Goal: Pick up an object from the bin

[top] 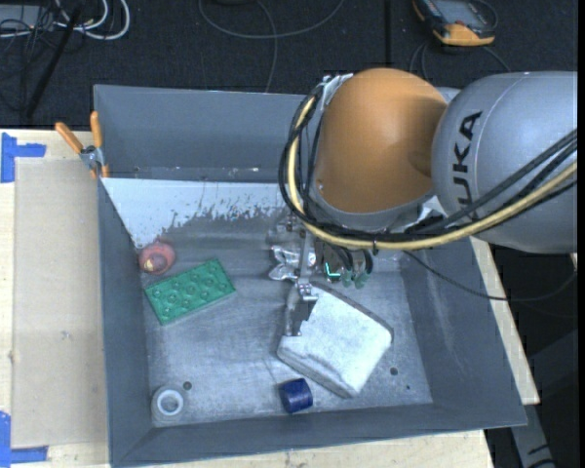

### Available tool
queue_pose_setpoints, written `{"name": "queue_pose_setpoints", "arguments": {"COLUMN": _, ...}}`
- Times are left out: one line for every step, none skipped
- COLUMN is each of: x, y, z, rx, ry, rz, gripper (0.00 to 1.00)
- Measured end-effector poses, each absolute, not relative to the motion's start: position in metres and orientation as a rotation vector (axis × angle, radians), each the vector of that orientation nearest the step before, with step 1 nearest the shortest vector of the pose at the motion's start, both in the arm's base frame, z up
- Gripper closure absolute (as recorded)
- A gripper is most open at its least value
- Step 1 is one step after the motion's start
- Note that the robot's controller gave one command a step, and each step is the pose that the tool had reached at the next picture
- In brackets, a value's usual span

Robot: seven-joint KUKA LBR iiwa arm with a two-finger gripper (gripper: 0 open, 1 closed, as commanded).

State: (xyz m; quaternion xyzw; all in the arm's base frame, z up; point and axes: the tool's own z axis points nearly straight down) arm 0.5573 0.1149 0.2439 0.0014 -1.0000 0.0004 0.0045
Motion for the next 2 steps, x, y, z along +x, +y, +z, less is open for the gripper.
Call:
{"name": "queue_pose_setpoints", "arguments": {"x": 0.595, "y": 0.200, "z": 0.072, "rx": 0.389, "ry": -3.126, "rz": -0.001, "gripper": 0.00}}
{"name": "queue_pose_setpoints", "arguments": {"x": 0.618, "y": 0.235, "z": 0.101, "rx": 0.330, "ry": -3.126, "rz": 0.002, "gripper": 0.00}}
